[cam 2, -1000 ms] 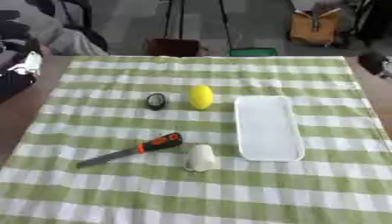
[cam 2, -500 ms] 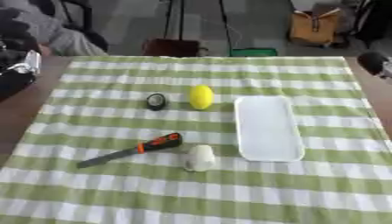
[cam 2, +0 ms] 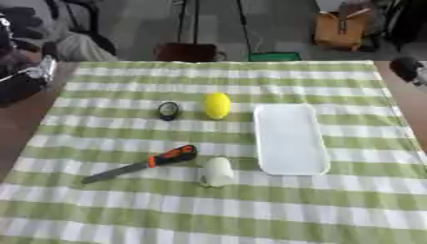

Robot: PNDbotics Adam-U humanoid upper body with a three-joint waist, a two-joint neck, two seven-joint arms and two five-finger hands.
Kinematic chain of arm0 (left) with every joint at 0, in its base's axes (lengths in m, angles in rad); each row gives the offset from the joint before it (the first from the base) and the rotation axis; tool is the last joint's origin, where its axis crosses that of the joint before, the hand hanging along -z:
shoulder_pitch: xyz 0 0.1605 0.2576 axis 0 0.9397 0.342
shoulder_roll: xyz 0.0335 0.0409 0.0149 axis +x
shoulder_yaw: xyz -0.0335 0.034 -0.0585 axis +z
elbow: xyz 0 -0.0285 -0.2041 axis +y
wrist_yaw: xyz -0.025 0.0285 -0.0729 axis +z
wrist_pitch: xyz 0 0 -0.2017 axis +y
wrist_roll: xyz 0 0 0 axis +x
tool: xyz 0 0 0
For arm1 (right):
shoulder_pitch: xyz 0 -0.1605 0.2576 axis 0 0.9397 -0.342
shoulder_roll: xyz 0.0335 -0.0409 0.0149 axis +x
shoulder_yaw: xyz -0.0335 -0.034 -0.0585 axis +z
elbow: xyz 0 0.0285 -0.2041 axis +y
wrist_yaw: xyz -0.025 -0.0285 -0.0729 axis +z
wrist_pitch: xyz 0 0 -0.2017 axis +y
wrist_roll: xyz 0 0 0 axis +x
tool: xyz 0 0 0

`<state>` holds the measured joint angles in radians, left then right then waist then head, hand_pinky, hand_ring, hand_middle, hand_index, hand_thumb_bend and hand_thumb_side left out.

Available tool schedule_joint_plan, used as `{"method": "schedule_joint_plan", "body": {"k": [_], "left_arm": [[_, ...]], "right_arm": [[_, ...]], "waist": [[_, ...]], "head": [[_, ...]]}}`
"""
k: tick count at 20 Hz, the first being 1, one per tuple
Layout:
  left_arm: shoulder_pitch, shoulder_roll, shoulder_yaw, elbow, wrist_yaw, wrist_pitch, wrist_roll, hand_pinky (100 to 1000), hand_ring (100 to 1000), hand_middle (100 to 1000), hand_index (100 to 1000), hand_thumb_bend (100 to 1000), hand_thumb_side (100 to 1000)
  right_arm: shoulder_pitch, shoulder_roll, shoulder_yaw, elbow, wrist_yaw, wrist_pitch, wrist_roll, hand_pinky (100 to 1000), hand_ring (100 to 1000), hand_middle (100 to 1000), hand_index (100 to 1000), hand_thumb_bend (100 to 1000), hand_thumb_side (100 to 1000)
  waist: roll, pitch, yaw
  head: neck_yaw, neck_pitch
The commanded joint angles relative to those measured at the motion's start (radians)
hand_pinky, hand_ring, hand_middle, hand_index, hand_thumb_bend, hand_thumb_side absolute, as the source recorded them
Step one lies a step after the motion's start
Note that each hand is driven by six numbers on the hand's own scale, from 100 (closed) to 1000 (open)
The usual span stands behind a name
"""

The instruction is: Pick up objects on the table and place them in the box.

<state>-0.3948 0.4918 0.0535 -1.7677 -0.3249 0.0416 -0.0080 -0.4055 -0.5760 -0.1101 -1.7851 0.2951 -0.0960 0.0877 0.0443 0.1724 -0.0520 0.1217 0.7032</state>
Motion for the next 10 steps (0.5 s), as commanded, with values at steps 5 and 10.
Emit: {"method": "schedule_joint_plan", "body": {"k": [5,10], "left_arm": [[-0.162,0.188,-0.169,0.163,-0.093,0.015,-0.125,745,791,852,832,362,223],[-0.263,0.168,-0.307,0.302,-0.160,0.071,-0.210,795,833,864,864,454,267]], "right_arm": [[-0.026,-0.022,0.013,0.001,0.004,-0.007,0.020,531,590,668,850,700,525],[-0.030,-0.023,0.020,0.006,0.001,-0.009,0.033,530,590,668,851,700,524]], "waist": [[0.013,-0.022,-0.037],[0.021,-0.024,-0.053]], "head": [[0.029,0.006],[0.031,0.012]]}}
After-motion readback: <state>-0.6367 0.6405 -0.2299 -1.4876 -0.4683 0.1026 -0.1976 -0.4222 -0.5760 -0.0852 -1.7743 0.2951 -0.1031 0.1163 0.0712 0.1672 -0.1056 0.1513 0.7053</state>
